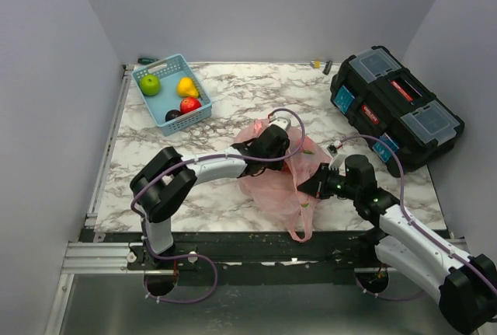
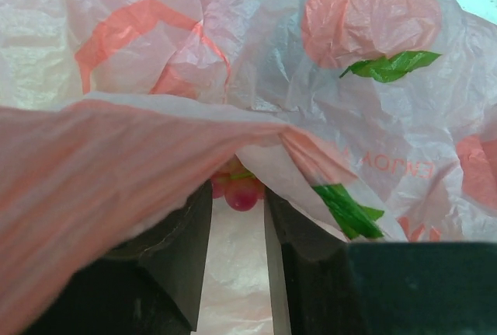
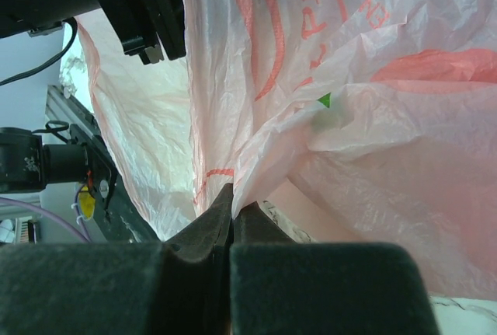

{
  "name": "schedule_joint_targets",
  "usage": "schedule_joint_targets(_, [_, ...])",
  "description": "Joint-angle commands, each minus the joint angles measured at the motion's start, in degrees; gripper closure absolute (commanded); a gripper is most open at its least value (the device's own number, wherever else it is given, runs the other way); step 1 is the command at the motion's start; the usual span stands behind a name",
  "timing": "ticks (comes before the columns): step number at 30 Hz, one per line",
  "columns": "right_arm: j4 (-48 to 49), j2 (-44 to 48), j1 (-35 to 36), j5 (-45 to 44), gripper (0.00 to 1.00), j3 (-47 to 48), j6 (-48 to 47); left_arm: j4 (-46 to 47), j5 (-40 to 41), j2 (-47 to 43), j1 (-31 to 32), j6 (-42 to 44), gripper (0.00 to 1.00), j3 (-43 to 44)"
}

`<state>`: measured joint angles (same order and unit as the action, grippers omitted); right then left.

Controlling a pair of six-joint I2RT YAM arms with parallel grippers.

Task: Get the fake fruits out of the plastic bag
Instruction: Take out the fake fruit from the plastic bag.

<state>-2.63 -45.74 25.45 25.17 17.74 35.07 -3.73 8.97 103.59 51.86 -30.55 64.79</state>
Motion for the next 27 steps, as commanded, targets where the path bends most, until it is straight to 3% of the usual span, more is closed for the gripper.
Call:
schedule_joint_targets(1, [0.5,-0.1,0.3,0.1,0.99,-0.1,-0.4,0.0,0.2,1.2,0.0,-1.0,0.68,-0.1])
schedule_joint_targets(18, [0.8,0.4,0.3,0.3,0.99,-0.3,-0.3,-0.3,-1.3,6.6,-0.1,-0.8,0.61,2.3])
schedule_joint_targets(27, [0.8,0.7,0.3,0.1,0.99,-0.5,-0.2,-0.8,-3.3,7.0,-0.1,-1.0,0.70,2.7])
